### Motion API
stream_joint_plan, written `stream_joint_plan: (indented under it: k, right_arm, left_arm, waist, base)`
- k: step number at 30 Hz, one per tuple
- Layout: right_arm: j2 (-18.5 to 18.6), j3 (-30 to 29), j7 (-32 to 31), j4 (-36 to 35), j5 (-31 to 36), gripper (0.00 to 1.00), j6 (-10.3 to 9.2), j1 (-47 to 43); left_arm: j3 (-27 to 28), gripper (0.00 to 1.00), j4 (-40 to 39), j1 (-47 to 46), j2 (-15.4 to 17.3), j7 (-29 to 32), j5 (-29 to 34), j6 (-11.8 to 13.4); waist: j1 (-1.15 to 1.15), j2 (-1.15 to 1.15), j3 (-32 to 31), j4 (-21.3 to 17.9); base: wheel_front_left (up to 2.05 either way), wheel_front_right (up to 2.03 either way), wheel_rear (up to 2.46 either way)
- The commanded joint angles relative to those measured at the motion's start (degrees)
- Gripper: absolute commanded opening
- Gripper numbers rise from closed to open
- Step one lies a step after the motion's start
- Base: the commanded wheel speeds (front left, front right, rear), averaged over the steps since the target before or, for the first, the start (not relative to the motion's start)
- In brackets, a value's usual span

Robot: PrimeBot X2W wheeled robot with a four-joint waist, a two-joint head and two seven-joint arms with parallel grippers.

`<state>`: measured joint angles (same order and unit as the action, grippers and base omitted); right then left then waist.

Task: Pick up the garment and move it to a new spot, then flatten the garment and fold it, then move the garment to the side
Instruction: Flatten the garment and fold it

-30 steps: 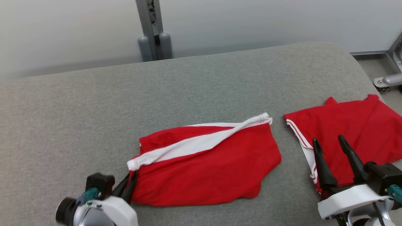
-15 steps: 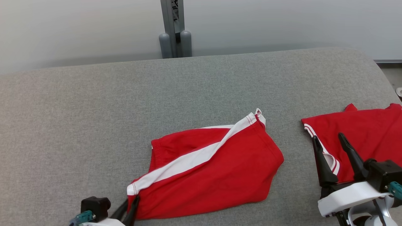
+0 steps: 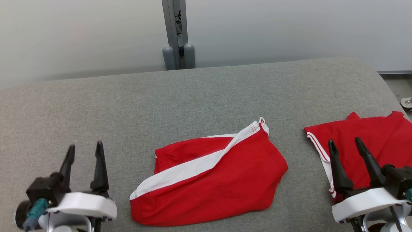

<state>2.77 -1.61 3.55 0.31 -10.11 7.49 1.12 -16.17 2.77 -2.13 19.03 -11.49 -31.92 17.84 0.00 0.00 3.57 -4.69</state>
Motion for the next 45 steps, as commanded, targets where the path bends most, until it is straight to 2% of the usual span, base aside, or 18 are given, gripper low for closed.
stream_joint_plan:
  k: [1, 6, 11, 17, 21, 28, 34, 45]
  right_arm:
    - [0.26, -0.14, 0.19, -0.41, 0.27, 1.0, 0.01, 0.06]
    - [0.26, 0.28, 0.45, -0.45, 0.47, 1.0, 0.01, 0.7]
    - [0.26, 0.77, 0.64, 0.08, 0.43, 1.0, 0.01, 0.71]
    - [0.26, 0.77, 0.69, 0.34, 0.58, 1.0, 0.01, -0.06]
    - [0.27, 0.68, 0.18, 0.63, 1.04, 1.0, 0.01, -0.96]
    - [0.29, 1.3, 0.06, 0.88, 1.06, 1.0, 0.01, -2.07]
    - [0.65, 2.05, -0.54, 1.37, 1.01, 1.0, 0.01, -2.79]
    - [1.02, 2.19, -1.38, 0.77, 1.05, 1.0, 0.01, -3.75]
  left_arm:
    - [0.71, 1.0, -1.25, -1.71, 0.11, -1.25, 0.89, 0.29]
    - [2.3, 1.0, -3.01, -4.9, -0.47, -2.95, 2.81, -0.11]
    - [5.4, 1.0, -2.3, -7.3, -0.91, -3.62, 5.47, -2.27]
    - [10.66, 1.0, -0.68, -2.79, -0.32, -3.57, 8.7, -4.69]
    - [10.37, 1.0, -0.08, 1.54, 0.5, -3.58, 10.24, -6.0]
    - [9.51, 1.0, -0.67, 7.63, 0.42, -3.26, 9.51, -6.7]
    - [7.66, 1.0, -0.31, 9.9, -0.35, -1.68, 9.45, -6.52]
    - [5.89, 1.0, -0.88, 11.07, 0.11, 1.04, 9.93, -5.99]
  waist:
    - [0.0, 0.0, -0.33, 0.04]
    - [0.0, 0.0, -0.8, -0.15]
    - [0.0, 0.0, -1.49, -0.41]
    - [0.0, 0.0, -2.32, -0.87]
    - [0.0, 0.0, -3.28, -1.04]
    - [0.0, 0.0, -4.54, -0.83]
    - [0.0, 0.0, -5.66, -0.26]
    - [0.0, 0.0, -6.52, 0.15]
  base:
    - [0.0, 0.0, 0.0]
    - [0.0, 0.0, 0.0]
    - [0.0, 0.0, 0.0]
    - [0.0, 0.0, 0.0]
    - [0.0, 0.0, 0.0]
    - [0.0, 0.0, 0.0]
    - [0.0, 0.0, 0.0]
    - [0.0, 0.0, 0.0]
